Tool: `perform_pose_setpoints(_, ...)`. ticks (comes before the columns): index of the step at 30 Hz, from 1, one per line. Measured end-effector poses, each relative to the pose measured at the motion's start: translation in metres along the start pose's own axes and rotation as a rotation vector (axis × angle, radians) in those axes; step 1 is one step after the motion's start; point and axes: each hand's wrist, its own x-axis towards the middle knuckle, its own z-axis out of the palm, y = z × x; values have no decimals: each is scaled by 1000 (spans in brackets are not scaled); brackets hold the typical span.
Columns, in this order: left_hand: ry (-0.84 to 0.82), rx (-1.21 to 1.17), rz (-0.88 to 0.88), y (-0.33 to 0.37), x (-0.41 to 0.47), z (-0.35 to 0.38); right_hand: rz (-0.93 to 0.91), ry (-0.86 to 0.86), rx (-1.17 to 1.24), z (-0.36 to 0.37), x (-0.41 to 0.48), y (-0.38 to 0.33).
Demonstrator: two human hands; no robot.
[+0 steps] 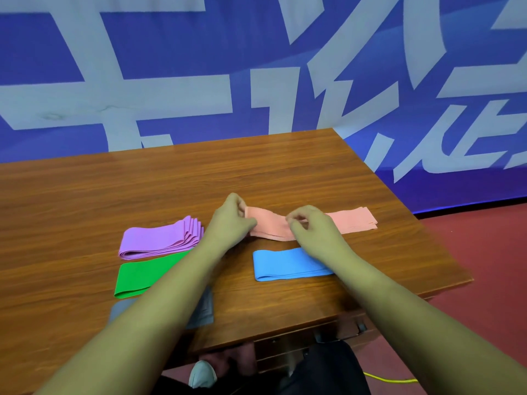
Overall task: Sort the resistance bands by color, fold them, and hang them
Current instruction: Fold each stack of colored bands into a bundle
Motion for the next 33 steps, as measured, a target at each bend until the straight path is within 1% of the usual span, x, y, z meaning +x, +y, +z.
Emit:
perform_pose_setpoints(1, -1, -57, 41, 5, 0, 0, 61, 23, 124, -2, 3, -6)
perform_pose_setpoints(2, -15, -115, 81, 11, -1, 0, 152, -1, 294, -5, 6, -14)
perform_pose_setpoints(4, -107, -256, 134, 25, -2, 2, 353, -127, 706, -11, 9, -28)
perform_pose_setpoints(5, -170, -313, 141, 30, -2, 4, 421, -174, 865, -15, 10, -32)
perform_pose_setpoints(6, -225, -338, 148, 34, -2, 6, 456, -202, 946, -20, 11, -32)
perform_pose_setpoints(7, -258, -340, 157, 37, -2, 7, 472, -210, 978, -24, 12, -31)
perform_pose_setpoints(9, -296, -377, 172, 39, -3, 11, 491, -178, 941, -29, 12, -25)
perform_pose_setpoints(11, -340, -444, 173, 38, -2, 17, 518, -111, 860, -32, 13, -17)
perform_pose_setpoints(13, -354, -476, 220, 37, 0, 23, 541, -81, 836, -33, 12, -11)
perform_pose_setpoints(14, -330, -433, 262, 35, 3, 26, 546, -75, 840, -34, 12, -11)
perform_pose_setpoints(16, -255, -220, 342, 29, 9, 33, 545, -54, 854, -39, 13, -12)
perform_pose_setpoints(17, -262, -135, 363, 27, 11, 36, 539, -47, 864, -41, 14, -13)
perform_pose_setpoints(18, -306, -97, 368, 25, 12, 39, 529, -47, 873, -44, 15, -15)
perform_pose_setpoints(20, -427, -127, 371, 25, 12, 45, 509, -55, 896, -49, 17, -19)
perform_pose_setpoints(21, -463, -165, 368, 25, 12, 47, 502, -60, 913, -52, 18, -21)
perform_pose_setpoints(25, -452, -277, 323, 23, 14, 48, 512, -81, 961, -57, 22, -30)
perform_pose_setpoints(30, -431, -161, 303, 12, 12, 31, 543, -20, 936, -57, 32, -27)
perform_pose_setpoints(31, -413, -112, 315, 8, 12, 27, 554, -9, 899, -56, 33, -24)
perform_pose_setpoints(33, -366, 60, 354, 1, 13, 18, 571, 4, 782, -52, 34, -20)
